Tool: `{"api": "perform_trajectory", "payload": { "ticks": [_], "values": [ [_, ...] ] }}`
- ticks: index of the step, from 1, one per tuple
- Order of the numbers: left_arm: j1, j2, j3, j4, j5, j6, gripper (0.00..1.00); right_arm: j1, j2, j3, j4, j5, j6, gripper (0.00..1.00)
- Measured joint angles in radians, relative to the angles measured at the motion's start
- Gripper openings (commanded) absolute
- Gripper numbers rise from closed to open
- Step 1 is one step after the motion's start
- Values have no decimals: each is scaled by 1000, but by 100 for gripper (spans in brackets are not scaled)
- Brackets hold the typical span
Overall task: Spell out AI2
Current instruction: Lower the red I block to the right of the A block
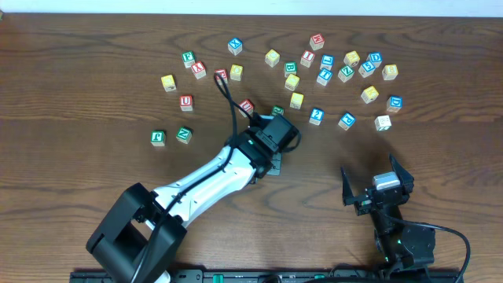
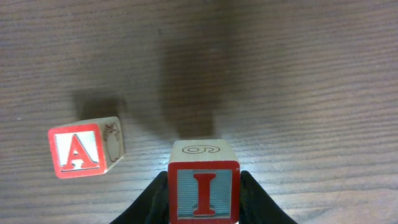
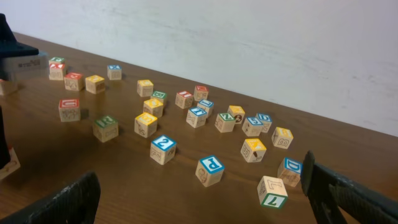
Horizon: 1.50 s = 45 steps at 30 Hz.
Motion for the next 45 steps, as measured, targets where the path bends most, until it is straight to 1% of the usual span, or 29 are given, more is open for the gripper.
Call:
{"api": "perform_trajectory", "payload": {
  "ticks": [9,17,29,45],
  "values": [
    [-11,0,-70,68,-26,-34,8,0,0,0,0,0,0,99],
    [-11,0,-84,126,-32,-37,8,0,0,0,0,0,0,99],
    [49,0,-134,161,-30,-36,7,0,0,0,0,0,0,99],
    [51,0,-134,180,-19,-21,8,0,0,0,0,0,0,99]
  ]
}}
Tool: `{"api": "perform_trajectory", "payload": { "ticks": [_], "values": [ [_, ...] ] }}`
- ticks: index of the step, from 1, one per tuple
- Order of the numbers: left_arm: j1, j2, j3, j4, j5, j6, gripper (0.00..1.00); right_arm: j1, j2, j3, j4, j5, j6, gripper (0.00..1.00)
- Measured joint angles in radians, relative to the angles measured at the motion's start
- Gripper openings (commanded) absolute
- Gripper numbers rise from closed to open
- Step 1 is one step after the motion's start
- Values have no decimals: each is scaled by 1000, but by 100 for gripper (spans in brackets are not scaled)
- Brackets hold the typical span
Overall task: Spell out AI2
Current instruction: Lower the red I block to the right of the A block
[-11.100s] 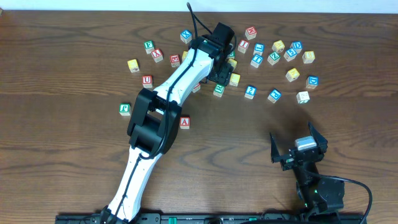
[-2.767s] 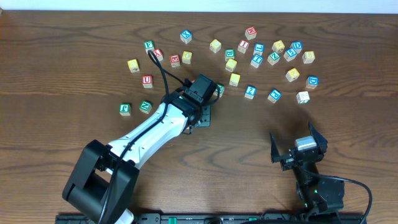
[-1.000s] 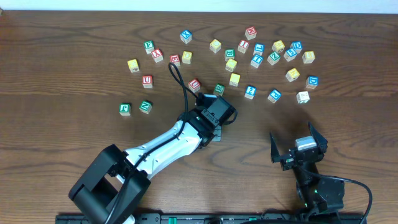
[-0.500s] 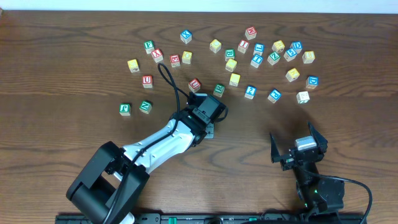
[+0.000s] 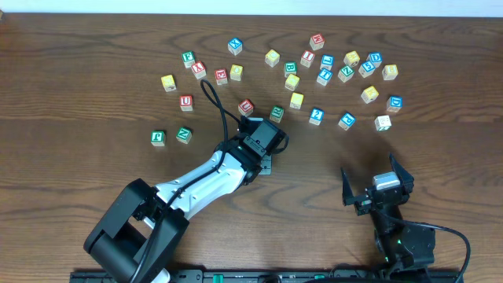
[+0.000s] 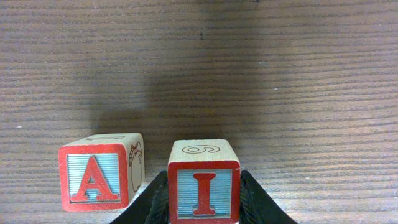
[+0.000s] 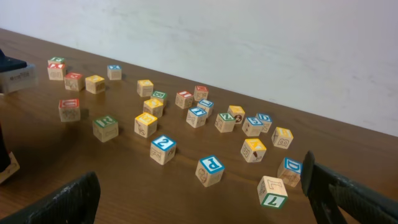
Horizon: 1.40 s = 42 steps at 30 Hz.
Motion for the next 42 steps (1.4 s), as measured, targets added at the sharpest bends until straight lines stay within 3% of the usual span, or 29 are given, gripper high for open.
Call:
{"api": "perform_trajectory", "payload": {
  "ticks": [42],
  "values": [
    [3,0,-25,29,-5,22,8,0,0,0,0,0,0,99]
  ]
}}
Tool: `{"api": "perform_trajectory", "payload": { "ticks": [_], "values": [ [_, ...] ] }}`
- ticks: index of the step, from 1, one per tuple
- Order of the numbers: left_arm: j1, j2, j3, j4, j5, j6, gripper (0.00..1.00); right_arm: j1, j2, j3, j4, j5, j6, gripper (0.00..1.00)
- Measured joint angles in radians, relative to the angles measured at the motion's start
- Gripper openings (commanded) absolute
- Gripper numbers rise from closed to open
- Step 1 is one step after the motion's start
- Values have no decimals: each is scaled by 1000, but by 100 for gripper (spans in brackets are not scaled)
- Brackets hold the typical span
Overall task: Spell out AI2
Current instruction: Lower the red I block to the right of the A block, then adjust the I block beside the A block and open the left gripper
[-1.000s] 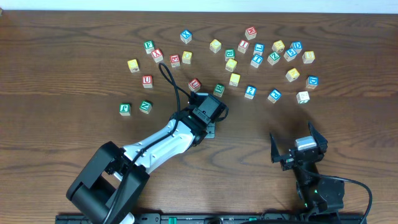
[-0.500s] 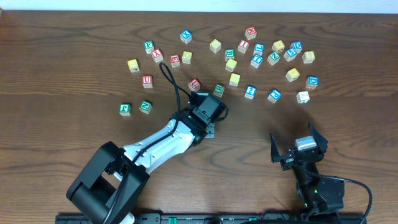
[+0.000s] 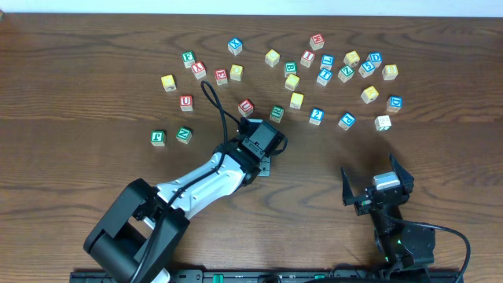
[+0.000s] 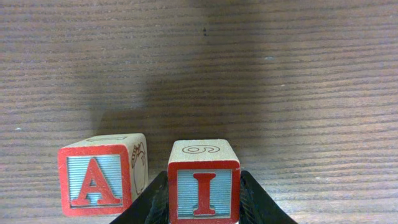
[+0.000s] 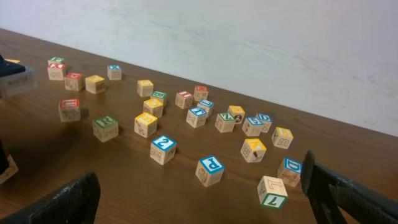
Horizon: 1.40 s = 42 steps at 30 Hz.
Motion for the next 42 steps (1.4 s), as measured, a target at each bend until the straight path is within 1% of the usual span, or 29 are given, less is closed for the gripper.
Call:
{"api": "perform_trajectory", "payload": {
  "ticks": [10,42],
  "values": [
    [39,0,-7,21,-2,0,8,0,0,0,0,0,0,99],
    [40,0,-8,22,5,4,11,0,0,0,0,0,0,99]
  ]
}}
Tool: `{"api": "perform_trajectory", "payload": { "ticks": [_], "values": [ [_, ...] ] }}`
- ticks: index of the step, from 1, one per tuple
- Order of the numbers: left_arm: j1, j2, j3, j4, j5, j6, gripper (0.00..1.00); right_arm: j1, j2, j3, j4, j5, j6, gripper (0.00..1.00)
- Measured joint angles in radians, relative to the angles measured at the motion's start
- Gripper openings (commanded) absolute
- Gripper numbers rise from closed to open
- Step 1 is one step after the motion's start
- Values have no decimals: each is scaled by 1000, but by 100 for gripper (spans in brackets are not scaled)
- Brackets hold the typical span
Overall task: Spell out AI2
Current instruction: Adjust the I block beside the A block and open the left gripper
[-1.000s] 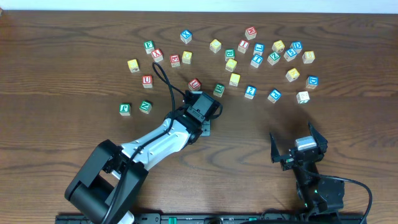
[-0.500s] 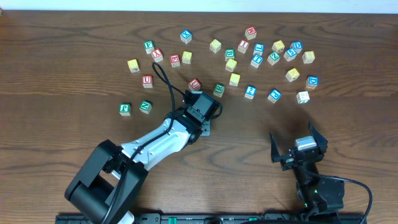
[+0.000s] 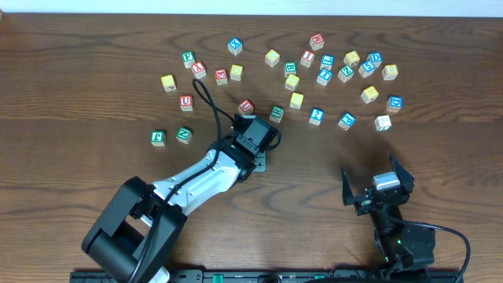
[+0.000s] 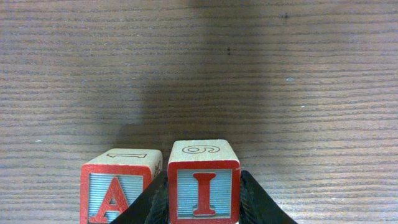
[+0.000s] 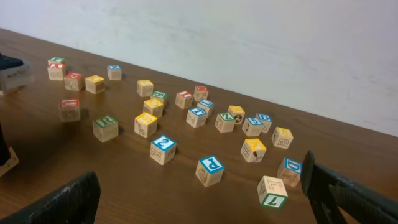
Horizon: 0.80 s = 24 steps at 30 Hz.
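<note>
My left gripper is shut on a red-bordered block with the letter I; its dark fingers flank both sides. Right beside it on the left stands the red A block, level with it, almost touching, partly cut off by the frame's lower edge. From overhead the left gripper hides both blocks. The blue 2 block lies among the loose blocks, also seen overhead as the 2 block. My right gripper stands open and empty near the table's front right.
Several loose letter and number blocks are scattered across the back of the wooden table, from a green pair at left to a white 7 block at right. A blue P block lies nearest the right gripper.
My left gripper has shifted left with the I block, so the A block now stands right against its left finger instead of a small gap away. The right arm has not moved.
At first I held the I block with the A block well to the left and turned askew. Then the A block stood squared up and closer, with a gap. That held a moment later. Now A and I stand side by side.
</note>
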Motion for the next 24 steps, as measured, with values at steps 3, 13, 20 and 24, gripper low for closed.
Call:
{"api": "perform_trajectory", "payload": {
  "ticks": [3,13,20,24],
  "values": [
    [0,0,0,-1,0,0,11,0,0,0,0,0,0,99],
    [0,0,0,-5,6,0,13,0,0,0,0,0,0,99],
    [1,0,0,-8,15,0,13,0,0,0,0,0,0,99],
    [2,0,0,-8,19,0,14,0,0,0,0,0,0,99]
  ]
}}
